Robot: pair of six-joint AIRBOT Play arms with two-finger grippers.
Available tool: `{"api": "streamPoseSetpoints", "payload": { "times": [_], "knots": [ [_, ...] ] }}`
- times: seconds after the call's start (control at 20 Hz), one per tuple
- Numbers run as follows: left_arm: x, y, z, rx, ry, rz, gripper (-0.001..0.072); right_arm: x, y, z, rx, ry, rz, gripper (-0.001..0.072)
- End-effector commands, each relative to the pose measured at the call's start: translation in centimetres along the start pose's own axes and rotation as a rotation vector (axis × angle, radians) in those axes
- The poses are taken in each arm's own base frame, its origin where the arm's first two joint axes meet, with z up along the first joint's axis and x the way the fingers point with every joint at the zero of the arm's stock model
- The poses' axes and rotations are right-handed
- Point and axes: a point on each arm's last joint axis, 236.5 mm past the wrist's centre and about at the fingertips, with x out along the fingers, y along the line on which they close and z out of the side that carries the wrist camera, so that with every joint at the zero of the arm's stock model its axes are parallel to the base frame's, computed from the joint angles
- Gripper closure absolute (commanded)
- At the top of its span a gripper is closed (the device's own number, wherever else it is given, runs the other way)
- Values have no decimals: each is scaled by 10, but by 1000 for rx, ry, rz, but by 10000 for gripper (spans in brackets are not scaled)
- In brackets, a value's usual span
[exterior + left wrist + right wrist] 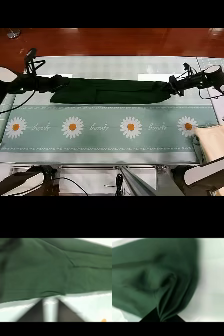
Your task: Fold the shirts.
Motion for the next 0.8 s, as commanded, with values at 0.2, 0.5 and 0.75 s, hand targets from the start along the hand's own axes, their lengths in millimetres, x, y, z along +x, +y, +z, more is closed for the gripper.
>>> {"api": "streamPoseSetpoints", "payload": {
  "times": [0.2,0.5,0.75],
  "knots": [
    [42,-88,-31,170,38,-126,691,-108,46,-71,-276,-105,-215,687],
    [127,-188,-85,288,210,-230,691,-160,89,-160,-330,-314,-197,687],
    [178,-270,-189,399,509,-334,691,-182,108,-190,-362,-389,-185,687]
  ]
}}
